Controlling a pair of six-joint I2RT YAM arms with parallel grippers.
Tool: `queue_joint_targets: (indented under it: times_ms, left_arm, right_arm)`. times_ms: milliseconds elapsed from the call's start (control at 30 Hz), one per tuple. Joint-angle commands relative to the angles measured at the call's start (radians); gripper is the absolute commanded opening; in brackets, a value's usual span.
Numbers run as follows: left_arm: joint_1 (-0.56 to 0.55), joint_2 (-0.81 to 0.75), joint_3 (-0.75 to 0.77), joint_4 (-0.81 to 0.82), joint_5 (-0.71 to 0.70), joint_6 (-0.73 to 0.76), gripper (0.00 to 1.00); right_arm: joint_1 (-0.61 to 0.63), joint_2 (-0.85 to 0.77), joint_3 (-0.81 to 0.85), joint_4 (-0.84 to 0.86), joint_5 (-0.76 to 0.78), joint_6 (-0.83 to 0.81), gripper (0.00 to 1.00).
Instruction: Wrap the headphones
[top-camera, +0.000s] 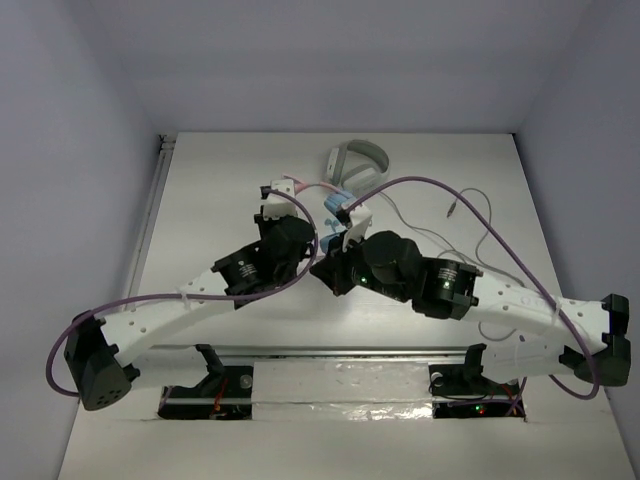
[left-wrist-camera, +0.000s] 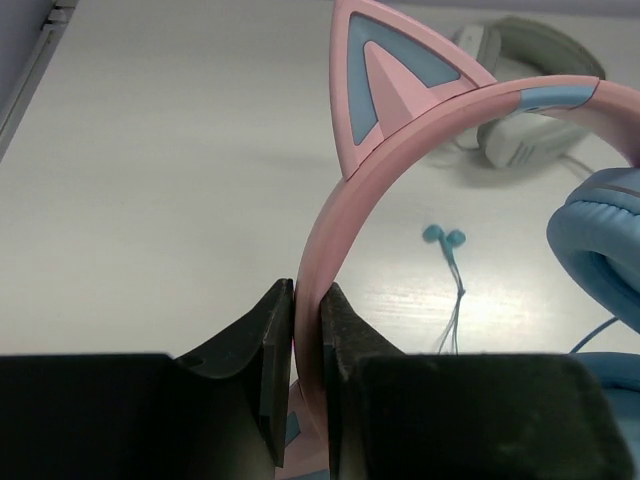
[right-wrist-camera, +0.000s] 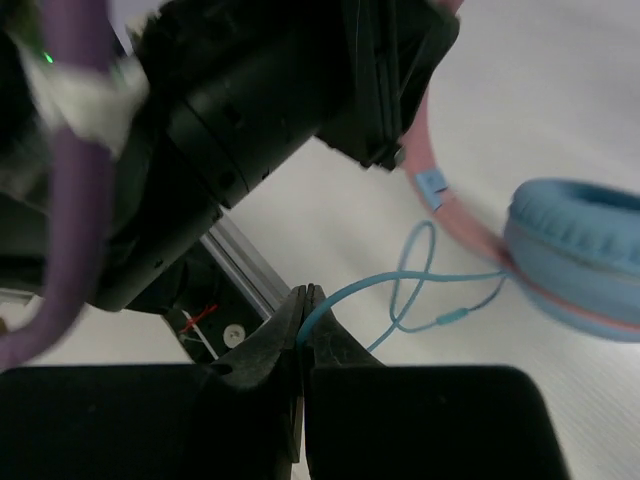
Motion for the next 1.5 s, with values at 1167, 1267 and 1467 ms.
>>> queue_joint_targets:
  times_ms: [1167,1267,1467]
  left_arm:
    - [-0.053,-0.08,0.194,-0.437,0.57,0.297,0.0]
    - [-0.053,-0.117,0.184,-0.413,0.657,0.299,0.0]
    - [-0.053,-0.185,0.187,-0.343,0.785,0.287,0.0]
  right_arm:
    - [-0.088,-0.02,0.241,-0.396,0.755,-0.382,0.0]
    - [-0.136,-0.028,0.213,-0.315,0.766,-0.409,0.01]
    - [-0.213,-0.054,0.12,-0.212,0.661,-0.38,0.08]
